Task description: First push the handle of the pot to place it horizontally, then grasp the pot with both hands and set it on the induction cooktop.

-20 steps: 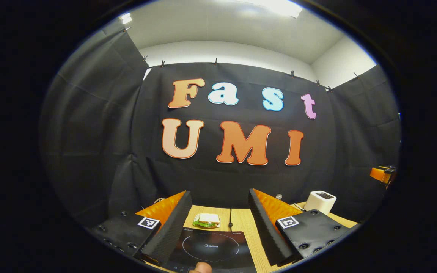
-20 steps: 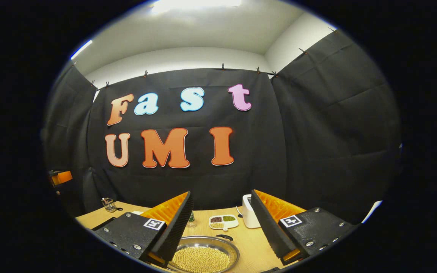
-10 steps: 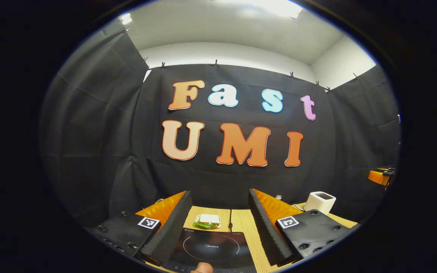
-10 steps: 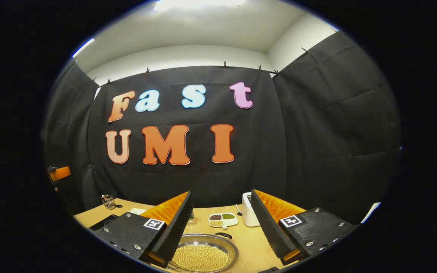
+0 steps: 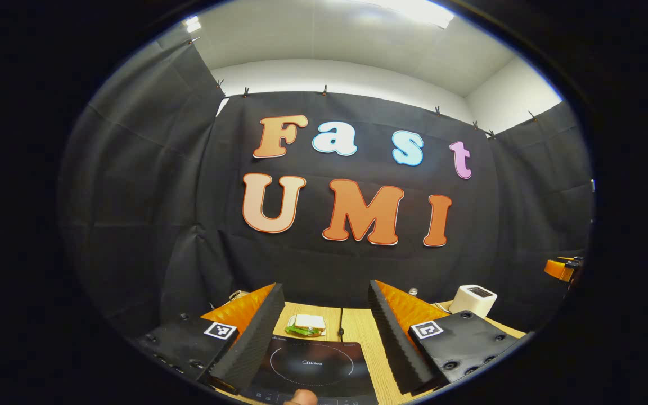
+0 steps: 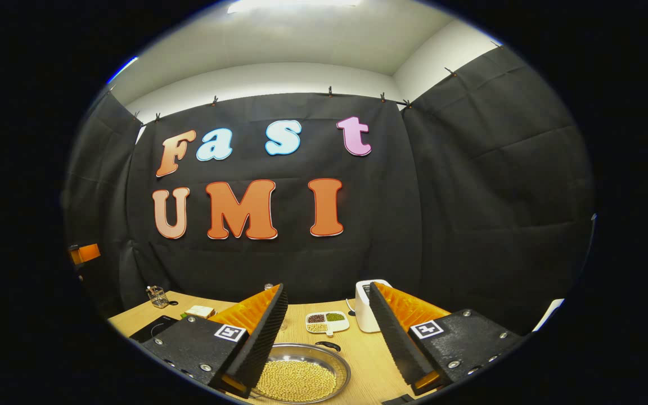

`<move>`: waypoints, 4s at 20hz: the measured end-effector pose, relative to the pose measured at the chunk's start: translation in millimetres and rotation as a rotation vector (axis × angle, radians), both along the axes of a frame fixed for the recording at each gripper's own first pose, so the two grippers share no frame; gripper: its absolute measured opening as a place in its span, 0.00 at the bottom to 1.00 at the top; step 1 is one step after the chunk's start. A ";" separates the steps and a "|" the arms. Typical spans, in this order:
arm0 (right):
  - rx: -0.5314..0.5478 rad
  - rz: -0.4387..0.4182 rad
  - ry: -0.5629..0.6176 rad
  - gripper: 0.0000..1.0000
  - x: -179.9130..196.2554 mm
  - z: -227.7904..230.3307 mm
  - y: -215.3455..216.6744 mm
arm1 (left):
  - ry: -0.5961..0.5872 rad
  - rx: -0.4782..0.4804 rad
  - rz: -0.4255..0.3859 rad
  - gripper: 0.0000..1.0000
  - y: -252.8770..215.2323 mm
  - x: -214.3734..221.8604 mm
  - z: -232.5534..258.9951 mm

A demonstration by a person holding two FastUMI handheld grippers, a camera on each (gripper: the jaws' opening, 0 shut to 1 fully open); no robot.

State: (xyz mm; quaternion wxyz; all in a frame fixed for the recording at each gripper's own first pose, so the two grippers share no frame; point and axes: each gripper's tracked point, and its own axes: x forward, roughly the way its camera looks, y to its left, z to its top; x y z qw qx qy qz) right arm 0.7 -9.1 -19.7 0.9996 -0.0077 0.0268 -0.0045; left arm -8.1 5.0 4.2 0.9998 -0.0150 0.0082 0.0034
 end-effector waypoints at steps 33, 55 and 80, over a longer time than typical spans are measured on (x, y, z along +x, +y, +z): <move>-0.068 0.176 0.224 0.00 -80.7 -186.2 36.0 | 0.033 0.031 0.016 0.97 -8.6 -1.4 -18.9; -0.111 0.392 0.544 0.00 -131.5 -327.4 103.3 | 0.077 0.057 0.024 0.97 -1.3 -9.0 -48.5; -0.050 0.419 0.615 0.00 -94.6 -341.0 170.9 | 0.120 0.040 0.055 0.97 43.8 9.1 -74.0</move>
